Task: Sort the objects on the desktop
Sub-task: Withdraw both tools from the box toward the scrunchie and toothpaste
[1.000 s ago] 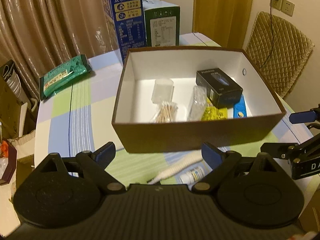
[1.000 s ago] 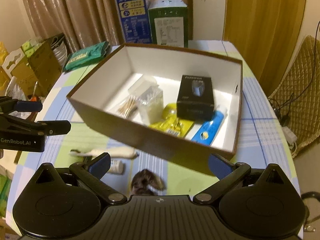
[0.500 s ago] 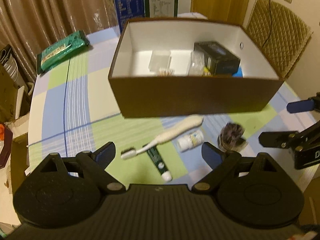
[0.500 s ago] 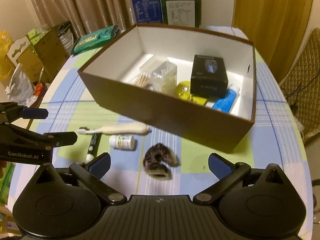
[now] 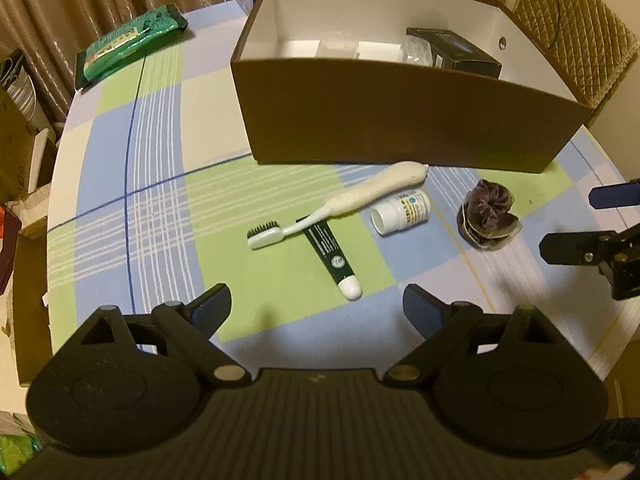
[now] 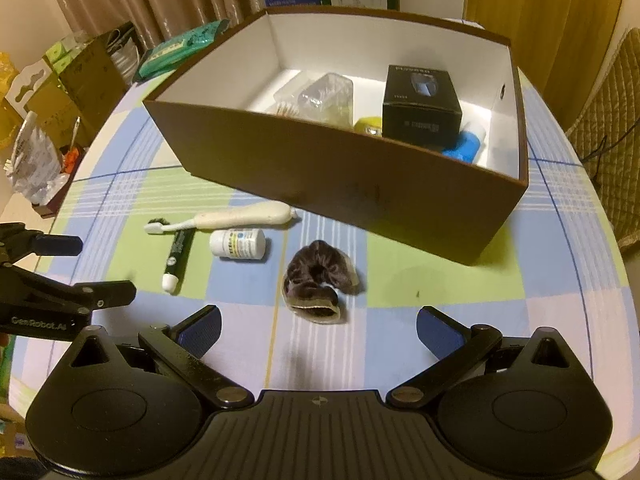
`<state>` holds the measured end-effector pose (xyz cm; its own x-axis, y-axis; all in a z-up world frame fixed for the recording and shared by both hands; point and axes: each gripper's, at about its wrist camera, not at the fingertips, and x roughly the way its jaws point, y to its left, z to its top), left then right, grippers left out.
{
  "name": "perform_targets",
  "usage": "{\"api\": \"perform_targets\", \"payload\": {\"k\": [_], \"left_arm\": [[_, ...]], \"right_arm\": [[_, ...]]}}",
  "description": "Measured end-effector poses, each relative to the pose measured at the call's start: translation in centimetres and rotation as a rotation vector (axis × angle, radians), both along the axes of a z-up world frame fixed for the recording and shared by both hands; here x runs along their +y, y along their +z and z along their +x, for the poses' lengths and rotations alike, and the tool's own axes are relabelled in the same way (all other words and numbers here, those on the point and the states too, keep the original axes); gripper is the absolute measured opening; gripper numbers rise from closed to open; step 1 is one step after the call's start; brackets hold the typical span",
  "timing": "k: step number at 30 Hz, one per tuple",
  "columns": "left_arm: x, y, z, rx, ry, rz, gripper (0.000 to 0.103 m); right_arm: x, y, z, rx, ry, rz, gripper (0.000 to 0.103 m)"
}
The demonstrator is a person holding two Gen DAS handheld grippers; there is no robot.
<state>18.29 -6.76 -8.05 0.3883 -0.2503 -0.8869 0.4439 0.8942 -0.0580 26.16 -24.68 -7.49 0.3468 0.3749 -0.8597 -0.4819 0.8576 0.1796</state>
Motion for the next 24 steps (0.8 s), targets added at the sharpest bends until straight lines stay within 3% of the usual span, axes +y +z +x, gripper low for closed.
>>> {"api": "perform_targets", "payload": {"k": [16, 24], "left_arm": [[-0.2, -1.5, 0.3, 0.010, 0.011, -0.014, 0.090], [-0.4, -2.2, 0.6, -0.001, 0.015, -0.024, 0.087]], "right_arm": [[0.2, -3.3, 0.5, 0.012, -0.013, 0.009, 0.101], [0.8, -4.2, 0.8, -0.029, 0.020, 0.011, 0.101]]}}
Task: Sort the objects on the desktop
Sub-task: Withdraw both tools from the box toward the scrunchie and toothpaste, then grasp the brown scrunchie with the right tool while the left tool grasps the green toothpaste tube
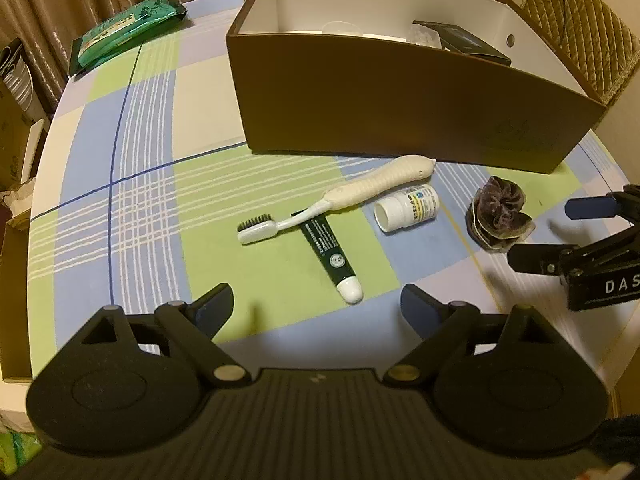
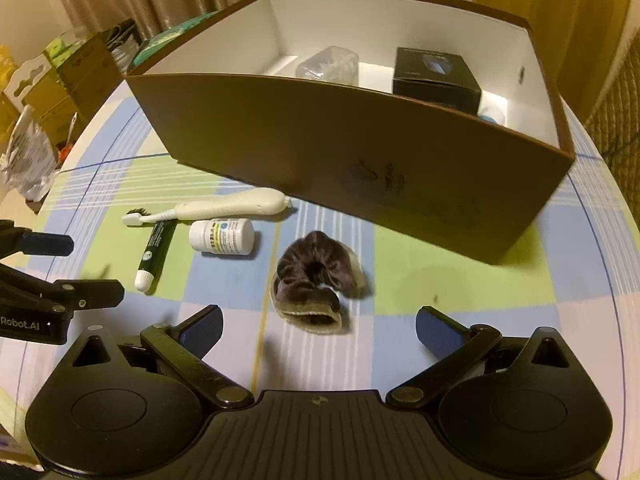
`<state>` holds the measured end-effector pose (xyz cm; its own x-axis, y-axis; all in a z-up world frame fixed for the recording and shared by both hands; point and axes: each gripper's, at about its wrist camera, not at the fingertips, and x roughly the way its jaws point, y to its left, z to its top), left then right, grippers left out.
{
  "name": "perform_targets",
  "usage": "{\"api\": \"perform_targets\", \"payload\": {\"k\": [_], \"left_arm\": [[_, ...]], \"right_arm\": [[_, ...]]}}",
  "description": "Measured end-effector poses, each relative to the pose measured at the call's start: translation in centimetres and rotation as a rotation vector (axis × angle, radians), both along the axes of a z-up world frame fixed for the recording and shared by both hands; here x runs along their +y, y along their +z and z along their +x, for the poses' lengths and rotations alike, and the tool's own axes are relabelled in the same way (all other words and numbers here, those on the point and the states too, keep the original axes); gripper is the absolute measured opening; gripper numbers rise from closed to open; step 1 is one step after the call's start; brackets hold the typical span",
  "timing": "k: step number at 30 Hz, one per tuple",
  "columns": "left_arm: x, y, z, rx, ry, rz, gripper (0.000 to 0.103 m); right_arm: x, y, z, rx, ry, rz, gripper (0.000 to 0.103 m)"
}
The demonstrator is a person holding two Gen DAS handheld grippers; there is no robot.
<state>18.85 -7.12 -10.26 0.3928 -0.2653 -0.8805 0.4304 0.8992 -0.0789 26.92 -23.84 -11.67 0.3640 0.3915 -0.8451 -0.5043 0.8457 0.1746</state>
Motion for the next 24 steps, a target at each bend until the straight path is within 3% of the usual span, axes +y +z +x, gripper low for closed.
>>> {"api": "perform_targets", "payload": {"k": [3, 6, 12, 20, 24], "left_arm": [[-0.4, -0.3, 0.3, -0.005, -0.007, -0.003, 0.082], [-0.8, -0.7, 0.7, -0.002, -0.008, 0.000, 0.078], [-1.3, -1.5, 1.5, 0.002, -0.008, 0.005, 0.076], [-1.8, -2.2, 2.4, -0.003, -0.009, 0.015, 0.068], [-1.9, -2.7, 2.6, 0.005, -0.011, 0.010, 0.060]], "right_arm": [[0.3, -0.2, 0.2, -0.028, 0.016, 0.001, 0.100], [0.7, -0.5, 0.6, -0.043, 0.033, 0.000, 0.092], [1.7, -1.3, 1.4, -0.061, 0.072, -0.002, 0.080], [2.3, -2.9, 1.4, -0.069, 0.135, -0.053, 0.041], [1.4, -2.8, 1.8, -0.047, 0.123, -0.031, 0.031]]}}
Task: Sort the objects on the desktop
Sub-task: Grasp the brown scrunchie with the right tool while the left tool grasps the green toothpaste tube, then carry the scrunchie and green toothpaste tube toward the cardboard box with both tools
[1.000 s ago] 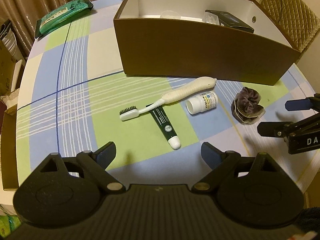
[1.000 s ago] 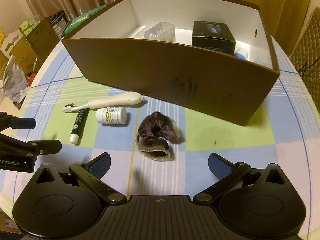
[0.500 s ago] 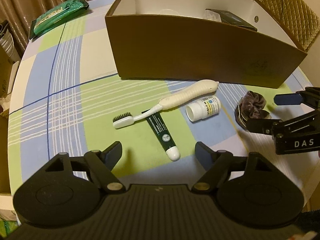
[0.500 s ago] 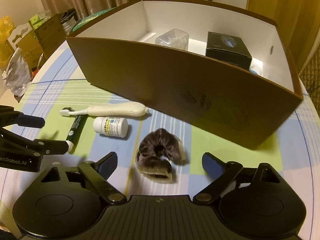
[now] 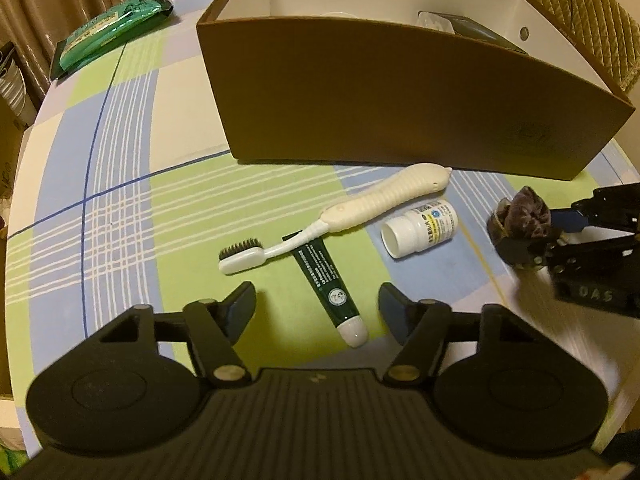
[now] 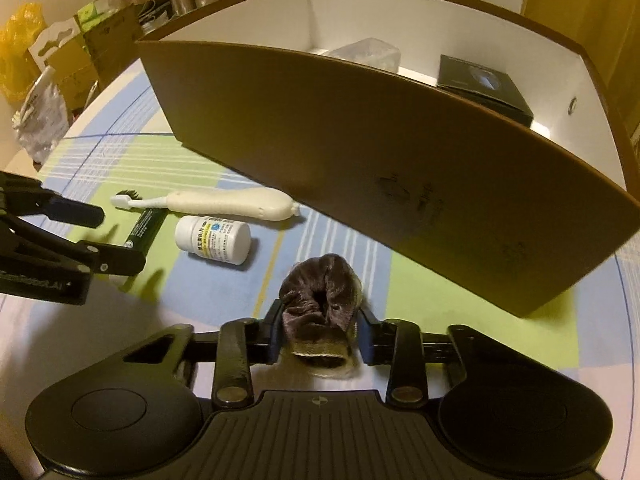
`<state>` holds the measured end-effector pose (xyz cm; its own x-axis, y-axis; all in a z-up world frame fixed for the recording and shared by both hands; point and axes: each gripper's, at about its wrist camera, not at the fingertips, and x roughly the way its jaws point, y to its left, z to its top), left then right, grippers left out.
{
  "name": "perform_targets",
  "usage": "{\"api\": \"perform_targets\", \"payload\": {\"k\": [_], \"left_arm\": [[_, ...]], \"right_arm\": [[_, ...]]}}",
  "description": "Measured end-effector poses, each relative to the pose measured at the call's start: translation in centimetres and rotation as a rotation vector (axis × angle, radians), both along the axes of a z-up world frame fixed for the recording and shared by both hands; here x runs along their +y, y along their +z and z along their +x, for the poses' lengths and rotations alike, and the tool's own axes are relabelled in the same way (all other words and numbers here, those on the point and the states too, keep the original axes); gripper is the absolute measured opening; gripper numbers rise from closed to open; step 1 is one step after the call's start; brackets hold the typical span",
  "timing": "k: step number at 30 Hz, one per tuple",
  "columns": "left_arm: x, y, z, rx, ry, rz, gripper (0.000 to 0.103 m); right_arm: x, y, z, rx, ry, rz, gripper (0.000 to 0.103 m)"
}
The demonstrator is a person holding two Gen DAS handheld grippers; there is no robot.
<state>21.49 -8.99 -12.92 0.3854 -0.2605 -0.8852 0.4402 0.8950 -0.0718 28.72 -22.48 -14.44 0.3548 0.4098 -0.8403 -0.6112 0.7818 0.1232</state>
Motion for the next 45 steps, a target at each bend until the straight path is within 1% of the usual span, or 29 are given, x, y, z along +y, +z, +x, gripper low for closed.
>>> {"api": "perform_targets", "payload": {"k": [3, 5, 9, 12, 13, 14, 15, 16, 18, 20, 24, 27, 30, 32, 39, 45], "left_arm": [[-0.1, -0.3, 0.2, 0.009, 0.002, -0.003, 0.054], [-0.2, -0.4, 0.4, 0.013, -0.003, -0.004, 0.052], [-0.6, -0.8, 0.8, 0.027, -0.016, -0.013, 0.043], [-0.8, -0.9, 0.8, 0.008, -0.035, -0.007, 0.041], [-0.9, -0.9, 0.7, 0.002, -0.045, -0.001, 0.034], [-1.0, -0.8, 0.6, -0.002, -0.056, -0.002, 0.030], [-0.9, -0.8, 0.5, -0.002, -0.067, -0.007, 0.022], [-0.8, -0.7, 0.4, 0.001, -0.071, -0.010, 0.017], [-0.2, -0.7, 0.1, 0.004, -0.078, -0.016, 0.013], [0.3, -0.7, -0.4, 0.009, -0.092, -0.015, 0.013], [1.7, -0.4, -1.8, 0.023, -0.119, 0.010, 0.013], [3.1, -0.4, -3.0, 0.037, -0.114, 0.015, 0.013], [3.8, -0.4, -3.3, 0.042, -0.103, 0.012, 0.014], [3.8, -0.5, -3.3, 0.039, -0.093, 0.009, 0.014], [2.7, -0.4, -3.3, 0.026, -0.109, 0.024, 0.014], [2.5, -0.3, -3.8, 0.027, -0.121, 0.026, 0.013]], "right_arm": [[-0.6, 0.1, 0.0, 0.006, -0.012, -0.001, 0.031], [-0.9, 0.1, 0.1, 0.011, -0.024, -0.005, 0.031], [-2.1, 0.3, 0.1, 0.024, -0.050, -0.006, 0.031], [-3.0, 0.3, 0.1, 0.031, -0.068, -0.008, 0.031], [-3.2, 0.3, 0.0, 0.033, -0.074, -0.008, 0.031], [-3.5, 0.4, 0.0, 0.034, -0.080, -0.008, 0.031], [-3.7, 0.4, -0.1, 0.036, -0.085, -0.007, 0.031], [-3.9, 0.4, -0.2, 0.037, -0.088, -0.006, 0.031], [-4.2, 0.4, -0.3, 0.038, -0.094, -0.006, 0.031], [-4.5, 0.5, -0.5, 0.037, -0.098, -0.005, 0.031], [-4.7, 0.6, -0.8, 0.038, -0.100, -0.008, 0.031], [-5.0, 0.6, -1.1, 0.037, -0.100, -0.005, 0.031], [-5.0, 0.5, -1.2, 0.032, -0.099, -0.008, 0.031], [-4.9, 0.6, -1.2, 0.029, -0.098, -0.014, 0.031], [-4.6, 0.6, -1.9, 0.022, -0.079, -0.034, 0.031], [-5.0, 0.8, -2.6, 0.038, -0.075, -0.038, 0.029]]}}
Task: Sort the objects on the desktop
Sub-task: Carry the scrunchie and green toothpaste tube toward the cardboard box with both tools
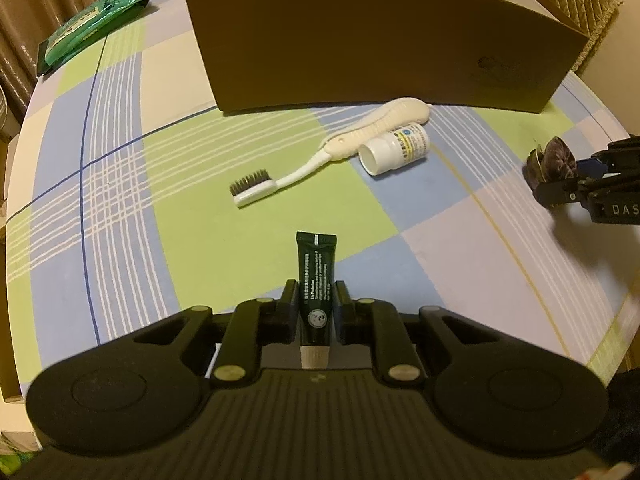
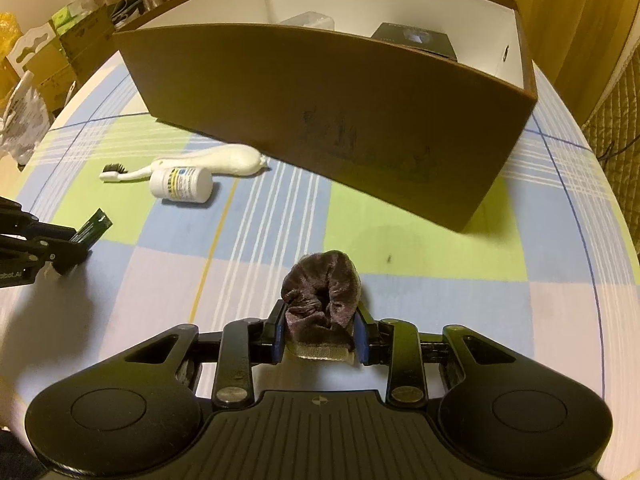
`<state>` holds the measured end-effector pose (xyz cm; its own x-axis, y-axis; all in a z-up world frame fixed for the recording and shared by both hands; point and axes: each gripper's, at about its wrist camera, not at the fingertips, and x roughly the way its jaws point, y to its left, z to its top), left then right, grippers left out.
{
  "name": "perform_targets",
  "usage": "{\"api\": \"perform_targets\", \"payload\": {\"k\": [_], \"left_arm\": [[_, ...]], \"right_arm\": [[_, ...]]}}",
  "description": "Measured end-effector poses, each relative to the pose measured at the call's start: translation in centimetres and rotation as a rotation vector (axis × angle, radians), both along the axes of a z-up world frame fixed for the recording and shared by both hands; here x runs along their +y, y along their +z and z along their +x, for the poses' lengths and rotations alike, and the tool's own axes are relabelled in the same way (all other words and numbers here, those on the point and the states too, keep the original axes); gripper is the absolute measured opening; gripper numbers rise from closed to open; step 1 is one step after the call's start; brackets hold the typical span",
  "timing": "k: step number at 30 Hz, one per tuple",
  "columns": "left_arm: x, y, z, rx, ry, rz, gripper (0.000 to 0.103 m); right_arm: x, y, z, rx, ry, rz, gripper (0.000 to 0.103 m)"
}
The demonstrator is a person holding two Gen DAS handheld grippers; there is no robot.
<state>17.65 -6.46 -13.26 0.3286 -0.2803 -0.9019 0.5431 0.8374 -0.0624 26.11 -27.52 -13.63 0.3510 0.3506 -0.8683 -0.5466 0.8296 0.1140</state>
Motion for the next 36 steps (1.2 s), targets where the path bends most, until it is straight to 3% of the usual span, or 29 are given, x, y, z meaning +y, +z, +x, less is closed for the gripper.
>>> {"api": "perform_targets", "payload": {"k": [10, 22, 36], "left_arm": [[-0.3, 1.1, -1.3, -0.003, -0.007, -0.014, 0.013], [-0.9, 5.9, -1.2, -0.107, 0.002, -0.092, 0.013], [-1.9, 8.9, -0.3, -0.179, 0.002, -0.141, 0.013]], "right_arm": [[-0.8, 0.7, -0.7, 0.023, -0.030, 0.005, 0.027], [-0.9, 4.5, -0.7, -0.029, -0.042, 0.089, 0.027], [-1.0, 7.5, 0.4, -0.074, -0.037, 0.145, 0.027]]}}
